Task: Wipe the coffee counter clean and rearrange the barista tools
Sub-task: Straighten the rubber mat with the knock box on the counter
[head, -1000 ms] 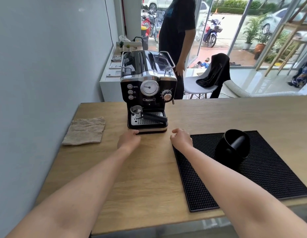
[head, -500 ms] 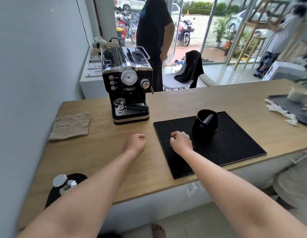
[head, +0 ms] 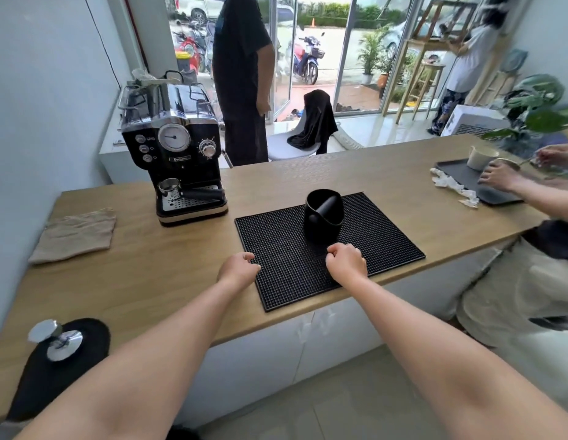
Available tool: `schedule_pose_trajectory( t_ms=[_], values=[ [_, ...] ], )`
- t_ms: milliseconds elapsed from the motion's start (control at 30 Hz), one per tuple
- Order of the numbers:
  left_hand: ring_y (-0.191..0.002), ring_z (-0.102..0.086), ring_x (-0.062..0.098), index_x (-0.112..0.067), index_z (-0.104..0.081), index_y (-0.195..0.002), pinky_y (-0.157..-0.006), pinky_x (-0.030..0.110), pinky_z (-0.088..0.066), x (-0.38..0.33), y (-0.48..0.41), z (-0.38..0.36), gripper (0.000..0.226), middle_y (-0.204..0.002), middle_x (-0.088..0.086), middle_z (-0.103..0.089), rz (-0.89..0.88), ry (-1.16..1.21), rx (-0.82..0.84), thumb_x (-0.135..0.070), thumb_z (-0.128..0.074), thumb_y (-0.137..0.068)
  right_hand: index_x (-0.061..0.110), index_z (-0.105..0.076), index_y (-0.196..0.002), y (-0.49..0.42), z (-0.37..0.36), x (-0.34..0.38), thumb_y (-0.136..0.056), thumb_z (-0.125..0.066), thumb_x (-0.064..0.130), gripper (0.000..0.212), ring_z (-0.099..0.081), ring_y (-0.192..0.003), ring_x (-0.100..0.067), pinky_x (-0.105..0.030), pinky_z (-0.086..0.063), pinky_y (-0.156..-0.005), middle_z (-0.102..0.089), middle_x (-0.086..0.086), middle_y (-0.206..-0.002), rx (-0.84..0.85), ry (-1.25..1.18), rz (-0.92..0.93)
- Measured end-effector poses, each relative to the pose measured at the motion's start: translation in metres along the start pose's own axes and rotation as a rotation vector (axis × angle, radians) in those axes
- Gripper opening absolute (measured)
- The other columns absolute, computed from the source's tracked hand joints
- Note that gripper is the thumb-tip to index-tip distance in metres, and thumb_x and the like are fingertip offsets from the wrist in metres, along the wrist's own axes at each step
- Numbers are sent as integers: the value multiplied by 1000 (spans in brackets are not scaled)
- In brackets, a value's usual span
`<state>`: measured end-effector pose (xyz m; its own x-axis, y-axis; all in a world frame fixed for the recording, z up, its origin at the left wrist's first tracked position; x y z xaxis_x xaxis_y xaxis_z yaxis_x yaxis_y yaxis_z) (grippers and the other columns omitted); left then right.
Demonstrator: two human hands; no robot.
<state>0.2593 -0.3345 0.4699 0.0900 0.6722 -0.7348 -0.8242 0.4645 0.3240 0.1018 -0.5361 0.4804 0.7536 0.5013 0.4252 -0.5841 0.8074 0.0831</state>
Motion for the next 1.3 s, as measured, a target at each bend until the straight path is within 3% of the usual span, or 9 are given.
schedule_pose_trajectory(
  t_ms=[233,433,533,733,933,1033,1200,1300],
  values=[
    [-125,-52,32,-20,-42,-146,-99,36,-44,-19,-7,-25,65,-144,10,-49,231,44,-176,-22,-63,-85,20,-58,-132,-46,36,-60,-94,-48,27,40,-47,-124,-30,-43,-37,-103,-54,-11,-132,17,63,-34],
    [-124,-48,37,-16,-43,-142,-97,44,-46,-29,-13,-43,62,-143,16,-44,415,30,-363,-20,-60,-83,17,-45,-143,-97,55,-113,-94,-50,32,51,-39,-136,-31,-46,-28,-111,-43,-13,-147,22,121,-123],
    [-115,-54,38,-11,-54,-130,-92,45,-50,-25,-19,-45,51,-134,16,-52,455,59,-435,-19,-59,-80,13,-40,-144,-115,57,-133,-93,-49,34,56,-33,-139,-32,-46,-24,-112,-38,-15,-150,31,130,-183],
    [-89,-64,27,-10,-72,-108,-82,34,-53,-36,-25,-48,26,-109,6,-72,360,239,-510,-26,-62,-91,9,-43,-141,-139,54,-142,-95,-49,39,55,-35,-137,-35,-46,-24,-111,-42,-19,-147,-5,134,-149],
    [-89,-68,26,-20,-76,-91,-88,39,-56,-41,-25,-42,16,-100,3,-75,318,289,-543,-29,-63,-89,4,-54,-128,-159,63,-147,-96,-57,35,45,-45,-126,-42,-45,-34,-107,-43,-22,-140,-55,-74,-232],
    [-89,-68,22,-20,-77,-97,-86,34,-55,-39,-23,-38,17,-101,0,-75,297,294,-548,-29,-64,-89,5,-58,-127,-164,67,-151,-98,-55,26,37,-55,-115,-45,-42,-43,-100,-45,-21,-136,-35,-216,-233],
    [-86,-63,14,-19,-75,-107,-75,24,-45,-38,-16,-23,21,-104,-4,-73,248,268,-501,-29,-63,-92,15,-64,-118,-160,70,-145,-93,-54,20,28,-63,-107,-37,-36,-47,-87,-68,-16,-117,-84,-292,-208],
    [-83,-61,12,-19,-74,-108,-71,21,-42,-30,-7,-7,20,-97,-8,-70,235,277,-495,-27,-64,-93,16,-65,-114,-147,65,-132,-92,-54,19,25,-64,-103,-36,-35,-46,-81,-70,-15,-112,-84,-342,-206]
  ],
)
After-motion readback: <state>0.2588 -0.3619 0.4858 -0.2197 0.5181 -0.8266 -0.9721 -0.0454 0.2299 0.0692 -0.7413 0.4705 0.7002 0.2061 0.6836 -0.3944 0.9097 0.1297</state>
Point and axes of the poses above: each hand's wrist, its own y-axis away from the middle knuckle, its own z-axis out of the back of the hand, x = y × z, the point moved 3 cm from there along -y, towards the middle knuckle
